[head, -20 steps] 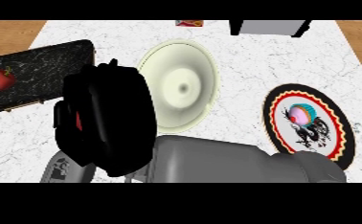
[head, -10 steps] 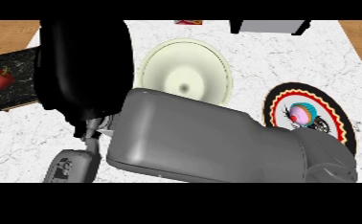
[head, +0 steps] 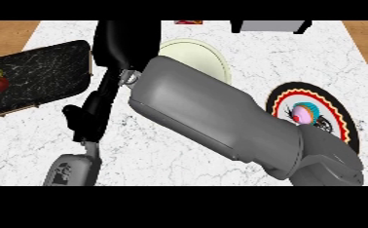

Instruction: Pick the tomato from the plate and place it in the bowl

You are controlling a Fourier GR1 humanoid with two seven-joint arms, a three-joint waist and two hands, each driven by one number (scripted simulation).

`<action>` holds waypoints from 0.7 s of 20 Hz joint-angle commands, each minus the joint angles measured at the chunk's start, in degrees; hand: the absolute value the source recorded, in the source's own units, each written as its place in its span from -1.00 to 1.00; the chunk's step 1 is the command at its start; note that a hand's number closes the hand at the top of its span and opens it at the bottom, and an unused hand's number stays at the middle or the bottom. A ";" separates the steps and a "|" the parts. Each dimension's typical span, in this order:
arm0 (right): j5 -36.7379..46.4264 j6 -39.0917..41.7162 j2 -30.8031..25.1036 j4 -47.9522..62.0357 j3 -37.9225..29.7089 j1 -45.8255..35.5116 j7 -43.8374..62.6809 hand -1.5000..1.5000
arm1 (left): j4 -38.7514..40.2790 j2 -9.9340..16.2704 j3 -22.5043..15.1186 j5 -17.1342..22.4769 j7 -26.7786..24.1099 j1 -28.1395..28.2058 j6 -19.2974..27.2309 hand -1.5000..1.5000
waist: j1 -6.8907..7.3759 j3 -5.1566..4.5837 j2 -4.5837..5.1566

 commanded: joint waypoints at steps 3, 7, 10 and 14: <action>2.72 -3.19 0.27 7.84 -1.39 5.66 -3.14 1.00 | -5.72 1.08 -0.48 0.12 1.58 3.91 -0.71 0.00 | 0.21 0.06 -0.02; 4.05 -1.18 -0.49 10.99 -2.33 9.50 -8.31 1.00 | 0.23 -0.24 0.73 -0.72 0.65 -1.44 1.08 0.00 | -0.86 0.07 0.06; 2.79 -4.55 -0.07 17.92 -6.39 10.76 -14.82 1.00 | 0.08 1.05 1.43 0.82 -2.41 1.79 -1.38 0.00 | 0.07 0.05 0.34; -1.25 -0.45 -1.14 14.47 -9.16 16.24 -19.33 1.00 | -0.06 -0.44 0.47 0.09 -1.17 1.38 -0.16 0.00 | -0.61 0.08 0.10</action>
